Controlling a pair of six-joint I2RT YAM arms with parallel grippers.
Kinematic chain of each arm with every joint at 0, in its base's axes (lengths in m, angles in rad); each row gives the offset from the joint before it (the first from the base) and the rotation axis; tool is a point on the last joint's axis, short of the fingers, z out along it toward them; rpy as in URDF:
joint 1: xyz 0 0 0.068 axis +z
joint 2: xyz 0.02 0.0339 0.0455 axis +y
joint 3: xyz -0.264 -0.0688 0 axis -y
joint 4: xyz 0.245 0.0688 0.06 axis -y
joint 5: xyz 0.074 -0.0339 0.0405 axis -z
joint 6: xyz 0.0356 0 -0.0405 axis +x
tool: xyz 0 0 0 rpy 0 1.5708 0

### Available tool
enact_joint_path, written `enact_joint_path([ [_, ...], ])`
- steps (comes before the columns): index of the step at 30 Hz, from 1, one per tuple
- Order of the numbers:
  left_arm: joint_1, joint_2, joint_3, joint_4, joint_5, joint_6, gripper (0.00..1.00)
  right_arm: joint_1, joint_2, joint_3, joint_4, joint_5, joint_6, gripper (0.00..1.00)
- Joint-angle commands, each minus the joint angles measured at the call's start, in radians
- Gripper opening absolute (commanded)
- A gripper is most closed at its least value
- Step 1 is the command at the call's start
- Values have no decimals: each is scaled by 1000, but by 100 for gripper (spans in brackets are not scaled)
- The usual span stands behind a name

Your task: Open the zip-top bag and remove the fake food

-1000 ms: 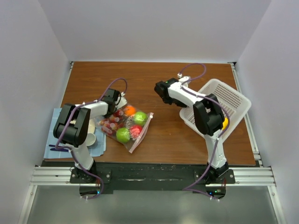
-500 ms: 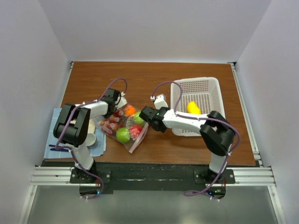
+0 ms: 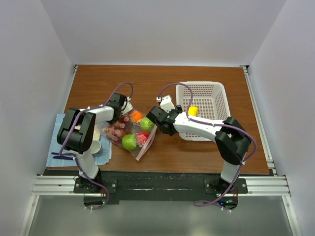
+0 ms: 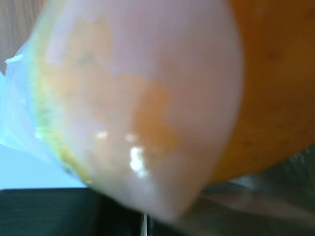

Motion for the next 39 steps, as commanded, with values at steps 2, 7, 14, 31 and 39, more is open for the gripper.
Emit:
enact_joint_path([
  [2,39,84,-38,-64,-7,-31,0,4,-159,22,36,-27,-59,92],
  [7,39,104,-54,-45,-35,-30,0,9,-294,-10,86,-97,-120,97],
  [14,38,141,-60,-35,-55,-28,0,36,-512,-355,561,-595,-254,68],
  [31,27,167,-46,-61,-52,-36,0,115,-224,-458,967,-734,-406,81],
  [39,27,172,-39,-64,-33,-27,0,116,-143,-438,1041,-706,-427,85],
])
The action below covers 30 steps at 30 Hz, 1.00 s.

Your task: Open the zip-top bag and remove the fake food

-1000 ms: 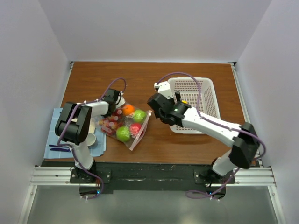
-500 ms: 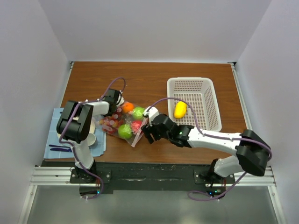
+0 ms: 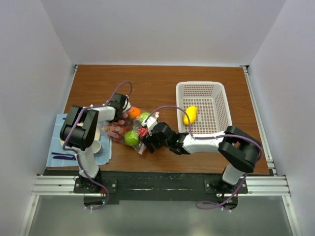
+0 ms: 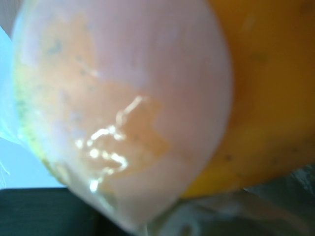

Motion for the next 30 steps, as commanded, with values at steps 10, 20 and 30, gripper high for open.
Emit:
enact_joint_path([
  [10,-1,118,-49,-161,111,4,0,26,98,126,197,30,-66,88],
  [20,-33,108,-78,-182,143,4,0,25,206,181,194,24,-63,64],
  [30,5,117,-58,-164,128,28,0,34,-93,31,29,73,-20,34],
])
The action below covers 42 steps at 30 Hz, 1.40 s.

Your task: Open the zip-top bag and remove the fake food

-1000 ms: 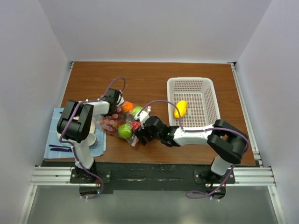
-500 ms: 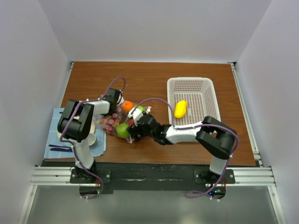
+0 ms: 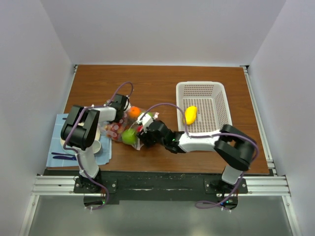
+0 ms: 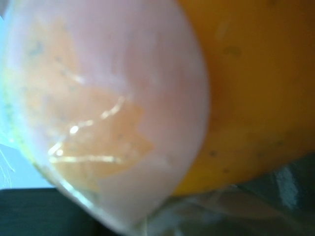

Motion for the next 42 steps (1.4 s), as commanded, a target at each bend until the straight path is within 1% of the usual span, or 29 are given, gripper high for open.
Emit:
enact_joint_path([
  [1,25,109,-45,-181,146,24,0,14,-211,-53,-77,42,33,33],
  [4,29,112,-38,-177,126,32,0,12,-328,-105,-144,91,53,33],
  [5,29,114,-32,-184,129,29,0,14,-353,-118,-157,141,65,33],
  [7,29,117,-25,-197,135,21,0,12,-396,-118,-187,208,70,28],
  [8,28,117,-21,-203,138,15,0,9,-428,-115,-187,302,65,25],
  [9,26,115,-22,-203,140,14,0,6,-437,-110,-184,353,59,15],
  [11,25,117,-27,-201,141,10,0,-15,-437,-77,-187,496,66,8],
  [12,25,115,-30,-203,145,9,0,-27,-430,-64,-193,639,74,4],
  [13,25,115,-32,-200,145,10,0,-47,-416,-47,-225,704,91,5],
  [14,25,114,-35,-201,146,7,0,-98,-405,-8,-261,761,156,5],
  [15,25,114,-38,-200,148,9,0,-132,-384,12,-345,807,195,6],
  [17,25,109,-38,-195,149,10,0,-229,-367,42,-405,812,291,9],
  [19,25,108,-38,-195,149,14,0,-280,-335,54,-463,779,329,16],
  [20,25,108,-36,-197,149,12,0,-316,-321,71,-479,757,346,25],
  [21,25,109,-35,-197,151,12,0,-325,-297,78,-496,733,343,55],
  [22,25,109,-30,-198,151,14,0,-331,-280,91,-509,707,340,73],
  [23,25,111,-29,-200,152,12,0,-333,-267,117,-526,705,344,96],
  [24,25,111,-27,-201,152,14,0,-333,-257,124,-542,702,338,99],
  [27,25,108,-25,-201,154,14,0,-333,-232,155,-563,719,337,99],
  [30,25,106,-24,-203,157,12,0,-333,-256,158,-556,722,318,99],
  [32,25,111,-22,-204,157,14,0,-314,-292,148,-543,669,266,98],
  [33,25,112,-21,-204,155,12,0,-298,-308,135,-499,654,233,99],
  [34,25,115,-16,-207,155,9,0,-243,-327,100,-471,644,165,98],
  [36,25,118,-12,-209,155,7,0,-166,-373,63,-400,636,114,92],
  [37,25,118,-6,-213,155,7,0,-99,-385,27,-376,615,75,85],
  [38,25,118,-4,-214,157,7,0,-75,-397,14,-364,584,73,63],
  [40,25,120,7,-224,158,3,0,-43,-398,-25,-341,455,94,35],
  [41,25,121,11,-226,158,3,0,-40,-391,-42,-323,415,105,0],
  [42,25,123,13,-226,158,1,0,-35,-384,-59,-290,338,117,0],
])
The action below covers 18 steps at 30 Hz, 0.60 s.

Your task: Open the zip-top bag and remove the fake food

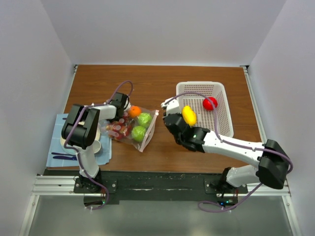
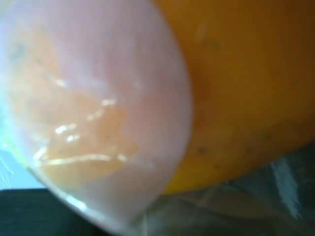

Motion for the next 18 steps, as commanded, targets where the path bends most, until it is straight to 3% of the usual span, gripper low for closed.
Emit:
enact_joint_path([
  [1,16,108,-31,-164,150,12,0,22,13,-104,159,-246,4,0],
  [6,16,103,-32,-167,142,12,0,30,108,-146,328,-366,14,0],
  [13,16,102,-31,-173,136,9,0,36,293,-45,420,-486,-22,1],
  [18,16,97,-34,-168,133,13,0,43,363,-14,452,-529,-14,9],
])
